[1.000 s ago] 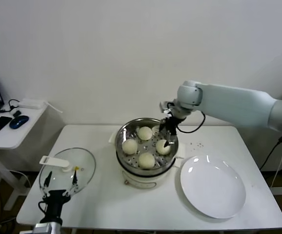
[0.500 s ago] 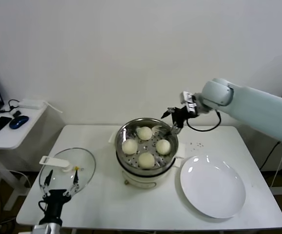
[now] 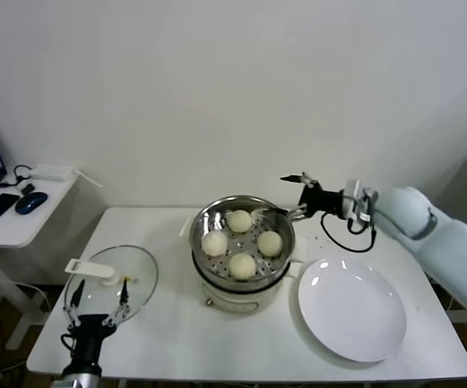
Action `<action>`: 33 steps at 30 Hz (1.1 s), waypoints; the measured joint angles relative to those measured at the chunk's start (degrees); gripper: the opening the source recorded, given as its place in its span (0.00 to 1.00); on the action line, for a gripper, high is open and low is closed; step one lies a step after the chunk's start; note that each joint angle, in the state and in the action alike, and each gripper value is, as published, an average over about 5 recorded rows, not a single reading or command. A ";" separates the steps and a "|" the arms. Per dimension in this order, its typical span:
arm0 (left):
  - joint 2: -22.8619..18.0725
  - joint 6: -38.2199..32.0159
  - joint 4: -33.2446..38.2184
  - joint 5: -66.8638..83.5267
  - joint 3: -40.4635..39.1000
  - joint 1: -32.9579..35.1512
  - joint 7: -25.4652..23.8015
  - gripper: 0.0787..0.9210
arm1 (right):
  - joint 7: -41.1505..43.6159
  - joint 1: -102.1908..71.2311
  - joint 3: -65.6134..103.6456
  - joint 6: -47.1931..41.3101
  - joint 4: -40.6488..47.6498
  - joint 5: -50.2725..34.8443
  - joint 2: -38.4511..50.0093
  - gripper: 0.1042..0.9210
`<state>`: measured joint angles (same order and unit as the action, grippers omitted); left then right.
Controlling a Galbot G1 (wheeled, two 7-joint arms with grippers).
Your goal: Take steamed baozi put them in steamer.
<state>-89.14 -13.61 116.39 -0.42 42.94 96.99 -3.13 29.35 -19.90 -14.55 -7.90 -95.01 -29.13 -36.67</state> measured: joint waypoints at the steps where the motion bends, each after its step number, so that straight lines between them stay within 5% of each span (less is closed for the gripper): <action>1: -0.10 -0.02 0.03 -0.01 0.05 -0.01 0.05 0.88 | -1.07 -3.60 3.52 0.70 -0.72 0.61 -0.83 0.88; 14: -0.73 0.59 0.60 -0.20 1.07 0.06 0.16 0.88 | -10.34 -39.90 35.85 11.53 -6.37 6.88 -18.02 0.88; 33: -0.72 3.52 0.86 1.05 2.31 0.70 -1.31 0.88 | -13.34 -62.98 44.40 20.57 -9.21 7.72 -33.80 0.88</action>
<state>-89.86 -10.09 117.25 0.64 45.24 97.69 -4.45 16.02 -82.88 29.85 12.67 -104.21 -21.41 -70.46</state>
